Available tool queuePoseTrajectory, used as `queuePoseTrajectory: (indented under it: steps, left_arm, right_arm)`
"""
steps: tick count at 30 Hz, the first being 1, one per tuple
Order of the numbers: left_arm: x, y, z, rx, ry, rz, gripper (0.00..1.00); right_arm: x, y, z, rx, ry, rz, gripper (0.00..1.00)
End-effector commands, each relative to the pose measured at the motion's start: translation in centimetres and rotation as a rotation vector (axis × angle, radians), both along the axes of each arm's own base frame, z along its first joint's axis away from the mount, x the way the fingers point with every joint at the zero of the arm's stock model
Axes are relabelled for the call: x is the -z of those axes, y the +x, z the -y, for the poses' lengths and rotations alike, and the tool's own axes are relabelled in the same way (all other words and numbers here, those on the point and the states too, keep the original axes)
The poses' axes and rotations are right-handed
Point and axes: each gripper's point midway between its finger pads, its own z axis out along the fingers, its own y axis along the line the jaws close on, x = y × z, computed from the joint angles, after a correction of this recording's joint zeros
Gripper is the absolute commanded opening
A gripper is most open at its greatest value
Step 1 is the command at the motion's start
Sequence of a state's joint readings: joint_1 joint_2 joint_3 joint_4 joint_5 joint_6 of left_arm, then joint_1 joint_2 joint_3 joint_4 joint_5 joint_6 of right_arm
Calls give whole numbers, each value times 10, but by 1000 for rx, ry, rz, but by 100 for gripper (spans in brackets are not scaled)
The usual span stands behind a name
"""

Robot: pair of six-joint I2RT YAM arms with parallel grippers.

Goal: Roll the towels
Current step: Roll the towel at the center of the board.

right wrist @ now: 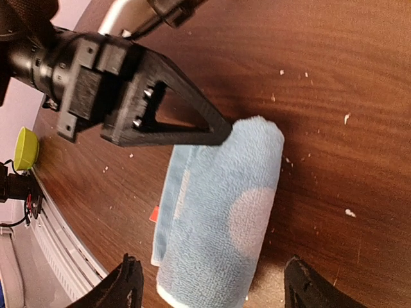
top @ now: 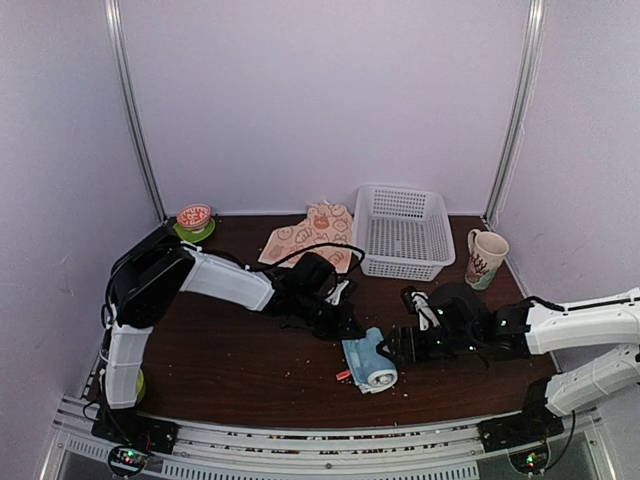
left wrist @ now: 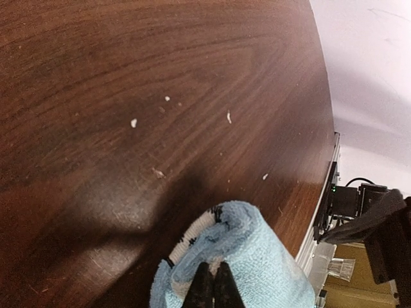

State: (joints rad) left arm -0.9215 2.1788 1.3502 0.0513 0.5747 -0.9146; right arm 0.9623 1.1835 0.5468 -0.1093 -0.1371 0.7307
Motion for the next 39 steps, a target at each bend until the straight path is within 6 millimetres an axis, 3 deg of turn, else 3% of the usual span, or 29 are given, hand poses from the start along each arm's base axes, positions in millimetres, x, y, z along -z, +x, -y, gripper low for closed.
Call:
queuePoseTrajectory:
  steps: [1, 7, 13, 17, 19, 23, 28, 33, 39]
  left_arm:
    - [42, -12, -22, -18, 149, -28, 0]
    - [40, -16, -26, -21, 149, -20, 0]
    - [33, -18, -29, -25, 140, -7, 0]
    - [27, -19, -31, -27, 134, 2, 0]
    - [20, -19, -33, -26, 128, 13, 0]
    - [3, -21, -36, -22, 111, 37, 0]
    - [-18, -26, -45, -23, 93, 60, 8]
    - [-43, -30, -52, -32, 51, 91, 9]
    - [-55, -32, -32, -10, -75, 58, 8]
  right_arm:
    - [5, -1, -16, -1, 137, -106, 75]
    - [35, -4, -22, -31, 91, -201, 65]
    - [53, -9, -23, -65, 21, -248, 36]
    - [61, -6, -5, -64, -167, -213, 14]
    - [58, -1, 5, -65, -295, -165, 8]
    - [52, 7, 21, -65, -522, -84, 3]
    - [49, 12, 25, -63, -703, -7, 0]
    - [45, 9, 12, -76, -777, 59, 0]
    - [52, 0, -7, -91, -734, 61, 2]
